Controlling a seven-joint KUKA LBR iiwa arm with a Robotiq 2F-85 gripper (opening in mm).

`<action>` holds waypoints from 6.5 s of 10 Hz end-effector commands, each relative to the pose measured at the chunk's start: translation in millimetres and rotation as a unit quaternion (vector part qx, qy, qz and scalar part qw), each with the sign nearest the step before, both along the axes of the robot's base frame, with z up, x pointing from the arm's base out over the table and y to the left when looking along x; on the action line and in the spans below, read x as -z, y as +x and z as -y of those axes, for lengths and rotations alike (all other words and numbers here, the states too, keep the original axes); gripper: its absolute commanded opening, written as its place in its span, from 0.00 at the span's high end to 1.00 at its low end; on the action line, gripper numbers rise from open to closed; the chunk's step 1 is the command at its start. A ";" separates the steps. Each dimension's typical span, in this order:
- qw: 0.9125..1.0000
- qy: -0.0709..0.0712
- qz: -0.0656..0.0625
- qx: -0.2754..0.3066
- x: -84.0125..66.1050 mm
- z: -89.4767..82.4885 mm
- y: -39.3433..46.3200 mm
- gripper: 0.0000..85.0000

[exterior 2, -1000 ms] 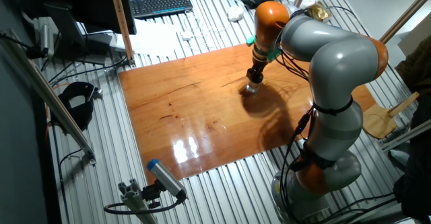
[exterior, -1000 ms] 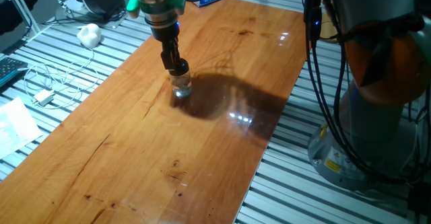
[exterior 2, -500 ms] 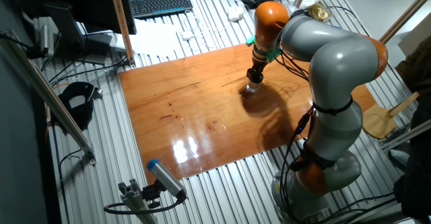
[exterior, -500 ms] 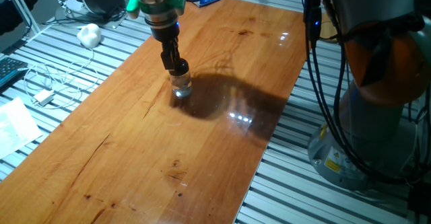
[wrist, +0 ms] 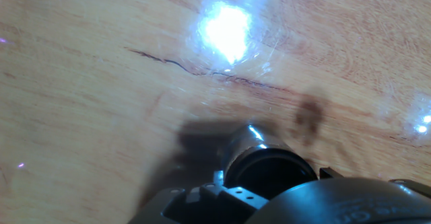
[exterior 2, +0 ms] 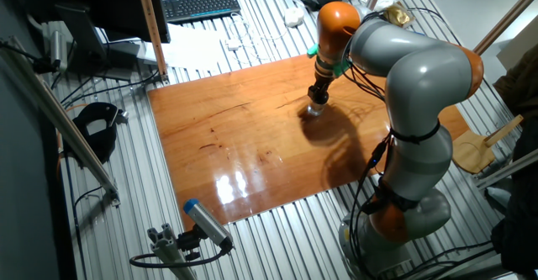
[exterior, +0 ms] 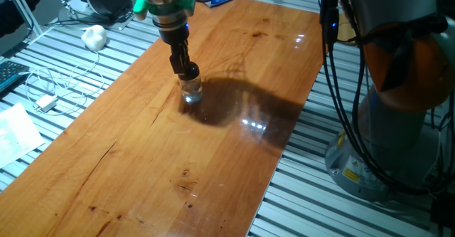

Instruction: Screw the lid onto the jar

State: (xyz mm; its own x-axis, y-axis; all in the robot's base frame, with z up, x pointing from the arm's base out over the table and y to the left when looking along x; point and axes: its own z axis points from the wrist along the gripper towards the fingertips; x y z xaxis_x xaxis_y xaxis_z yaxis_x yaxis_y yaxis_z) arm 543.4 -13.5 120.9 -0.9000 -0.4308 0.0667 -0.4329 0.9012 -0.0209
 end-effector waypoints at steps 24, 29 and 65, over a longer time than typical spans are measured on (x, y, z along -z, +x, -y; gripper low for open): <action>0.987 -0.001 0.024 0.159 -1.9 1.9 -0.7 0.40; 0.974 0.000 0.028 0.225 -0.1 5.6 -3.7 0.60; 0.970 -0.026 0.027 0.242 -9.7 1.7 5.7 0.00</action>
State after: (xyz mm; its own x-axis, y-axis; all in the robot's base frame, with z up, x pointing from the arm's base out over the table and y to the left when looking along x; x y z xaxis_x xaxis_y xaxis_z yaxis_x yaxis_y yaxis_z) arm 549.3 -14.8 130.5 -0.9907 0.1333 0.0264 0.1310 0.9884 -0.0775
